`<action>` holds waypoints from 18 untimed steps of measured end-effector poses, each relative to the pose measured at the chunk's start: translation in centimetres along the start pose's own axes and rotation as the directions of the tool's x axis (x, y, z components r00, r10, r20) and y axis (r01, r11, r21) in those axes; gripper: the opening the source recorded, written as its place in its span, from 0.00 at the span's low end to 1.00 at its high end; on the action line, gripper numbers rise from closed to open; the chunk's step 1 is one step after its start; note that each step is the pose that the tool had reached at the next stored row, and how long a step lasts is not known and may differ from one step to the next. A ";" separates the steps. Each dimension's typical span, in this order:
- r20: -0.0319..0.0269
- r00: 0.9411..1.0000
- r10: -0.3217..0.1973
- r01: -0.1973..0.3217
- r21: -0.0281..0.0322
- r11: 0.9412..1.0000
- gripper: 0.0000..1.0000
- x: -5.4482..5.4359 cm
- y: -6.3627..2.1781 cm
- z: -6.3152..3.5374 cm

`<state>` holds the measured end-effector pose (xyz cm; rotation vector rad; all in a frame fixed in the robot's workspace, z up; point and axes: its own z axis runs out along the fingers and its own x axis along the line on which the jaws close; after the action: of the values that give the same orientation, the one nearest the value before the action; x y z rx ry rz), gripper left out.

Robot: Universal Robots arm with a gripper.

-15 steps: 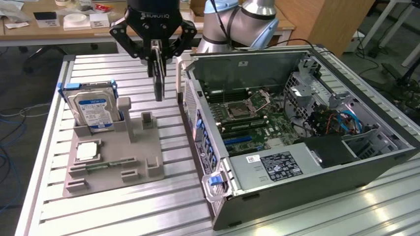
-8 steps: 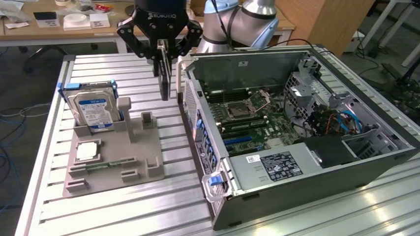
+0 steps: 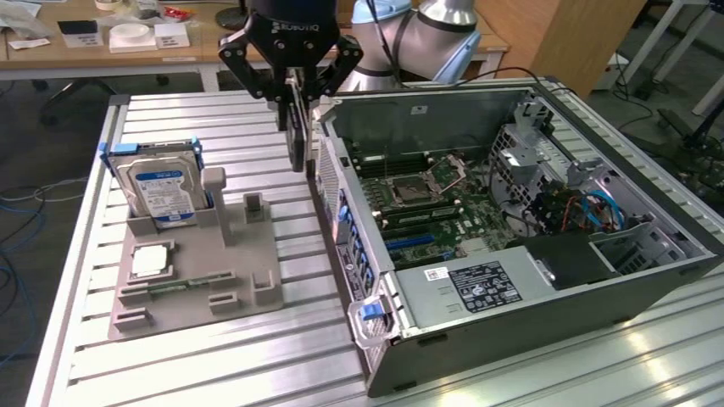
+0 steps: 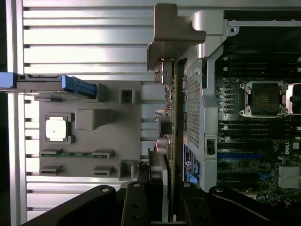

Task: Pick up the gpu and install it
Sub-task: 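Pick up the gpu and move the gpu toward the slot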

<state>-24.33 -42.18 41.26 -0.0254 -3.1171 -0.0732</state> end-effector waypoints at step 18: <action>0.000 1.000 0.000 0.000 0.000 1.000 0.28 -3.2 0.05 -0.06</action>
<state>-21.16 -42.19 41.25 -0.0253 -3.1171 -0.0733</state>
